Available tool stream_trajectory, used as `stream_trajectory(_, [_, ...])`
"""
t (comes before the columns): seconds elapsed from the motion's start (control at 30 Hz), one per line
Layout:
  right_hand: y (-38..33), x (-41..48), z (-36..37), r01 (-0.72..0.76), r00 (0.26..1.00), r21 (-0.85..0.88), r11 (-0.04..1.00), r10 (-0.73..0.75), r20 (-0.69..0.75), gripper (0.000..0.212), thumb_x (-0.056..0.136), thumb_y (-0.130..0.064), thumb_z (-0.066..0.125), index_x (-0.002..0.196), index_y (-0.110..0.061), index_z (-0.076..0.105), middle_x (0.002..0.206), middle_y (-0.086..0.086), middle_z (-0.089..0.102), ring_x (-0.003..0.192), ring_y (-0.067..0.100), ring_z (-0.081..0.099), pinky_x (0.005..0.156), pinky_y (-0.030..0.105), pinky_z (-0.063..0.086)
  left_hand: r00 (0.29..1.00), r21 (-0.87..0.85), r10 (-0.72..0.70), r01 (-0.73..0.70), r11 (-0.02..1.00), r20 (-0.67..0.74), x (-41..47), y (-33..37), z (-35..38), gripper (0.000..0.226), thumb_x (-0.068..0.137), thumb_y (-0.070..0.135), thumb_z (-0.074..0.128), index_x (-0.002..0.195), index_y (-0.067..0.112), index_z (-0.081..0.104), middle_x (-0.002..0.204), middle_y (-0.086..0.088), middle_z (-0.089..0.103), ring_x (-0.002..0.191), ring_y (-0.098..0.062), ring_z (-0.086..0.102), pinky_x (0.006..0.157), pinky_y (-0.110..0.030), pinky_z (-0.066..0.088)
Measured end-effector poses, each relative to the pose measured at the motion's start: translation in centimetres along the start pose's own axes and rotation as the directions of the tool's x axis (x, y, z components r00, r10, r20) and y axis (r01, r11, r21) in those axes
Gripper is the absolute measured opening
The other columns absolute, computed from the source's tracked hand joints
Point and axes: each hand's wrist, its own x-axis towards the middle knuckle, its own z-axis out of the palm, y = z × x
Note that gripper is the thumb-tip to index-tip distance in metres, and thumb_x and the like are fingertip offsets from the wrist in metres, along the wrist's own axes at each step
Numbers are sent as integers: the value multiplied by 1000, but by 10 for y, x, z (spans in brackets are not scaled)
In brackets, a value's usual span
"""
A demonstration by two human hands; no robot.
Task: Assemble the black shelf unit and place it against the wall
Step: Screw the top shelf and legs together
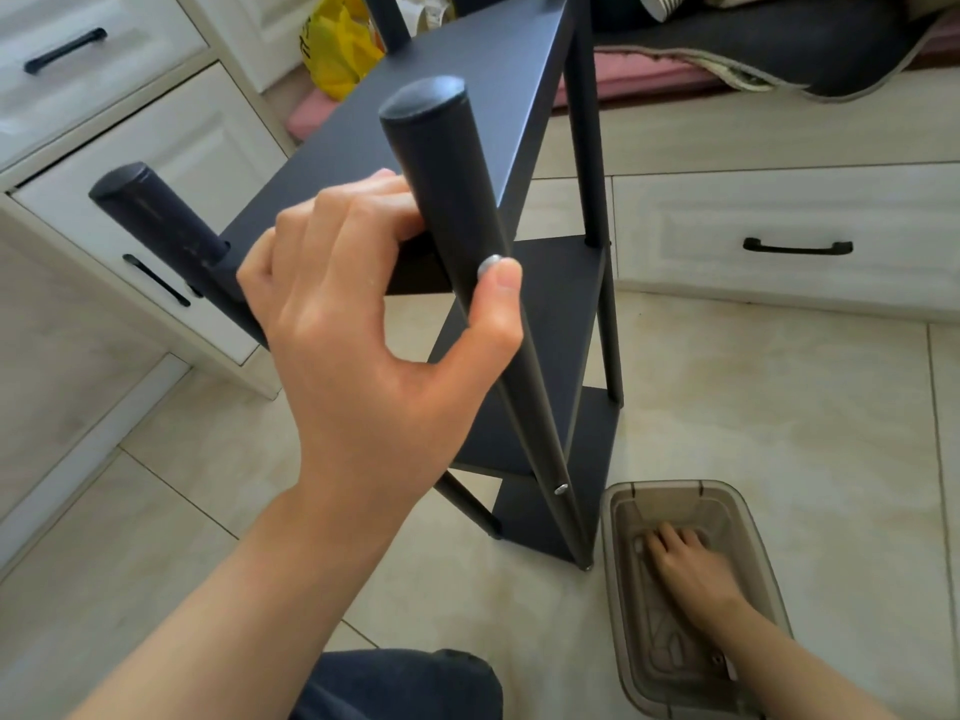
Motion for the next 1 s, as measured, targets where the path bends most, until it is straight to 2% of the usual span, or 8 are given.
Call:
stream_trajectory(0.13, [24,-2,-6,-28,999,-69,997,31,34,42,102,-17,40,144,-16,36,146,7,38,129,27,45,89,36,50,1000,11,-5,5,1000,-3,1,0,0,13,93,33,57,96,21,52,97,4,59,98,-18,55,92,-61,42])
stream_trajectory(0.23, [46,-5,-10,-54,996,-80,995,59,64,41,99,-10,42,140,-16,38,143,9,38,122,27,52,86,36,51,1000,19,-11,11,1000,-2,0,1,1,13,93,33,56,96,21,53,98,3,60,98,-18,54,94,-59,41])
stream_trajectory(0.5, [84,-21,-18,-107,992,-131,986,115,60,39,97,-14,46,135,-19,43,135,3,44,116,21,57,82,32,51,1000,37,-30,31,999,-4,1,3,2,19,93,33,56,98,15,60,96,7,56,96,-12,50,94,-58,41])
stream_trajectory(0.7, [97,-29,-22,-118,990,-106,987,125,69,34,98,-15,45,131,-20,44,132,2,46,112,21,60,77,32,50,1000,63,-11,13,998,-25,1,2,5,29,91,31,54,96,3,63,93,3,57,92,-18,52,90,-60,42])
stream_trajectory(0.83, [91,-24,-27,-92,991,-56,994,97,90,30,100,-11,43,129,-10,49,131,9,51,116,27,57,88,33,49,999,98,0,5,995,-53,2,2,7,29,90,32,54,94,5,63,92,4,57,91,-20,54,95,-47,38])
stream_trajectory(0.9, [87,-24,-35,-114,987,-37,993,118,113,27,98,-11,50,125,-7,55,129,11,54,116,28,56,93,33,49,998,95,-1,7,995,-61,2,3,9,19,90,33,55,90,14,56,91,6,54,91,-18,52,93,-38,32])
stream_trajectory(0.97, [81,-24,-49,-142,981,-1,990,141,133,24,96,-12,55,120,-9,60,127,10,57,116,27,58,92,31,48,998,88,1,4,996,-58,3,5,10,13,89,34,56,92,23,48,91,8,50,91,-16,48,92,-36,29])
stream_trajectory(1.0, [78,-25,-58,-150,978,21,988,145,150,20,97,-13,54,116,-11,61,125,10,58,115,26,59,89,31,47,999,88,-3,7,996,-52,3,6,11,13,89,34,56,92,24,49,91,9,50,91,-16,49,92,-35,28])
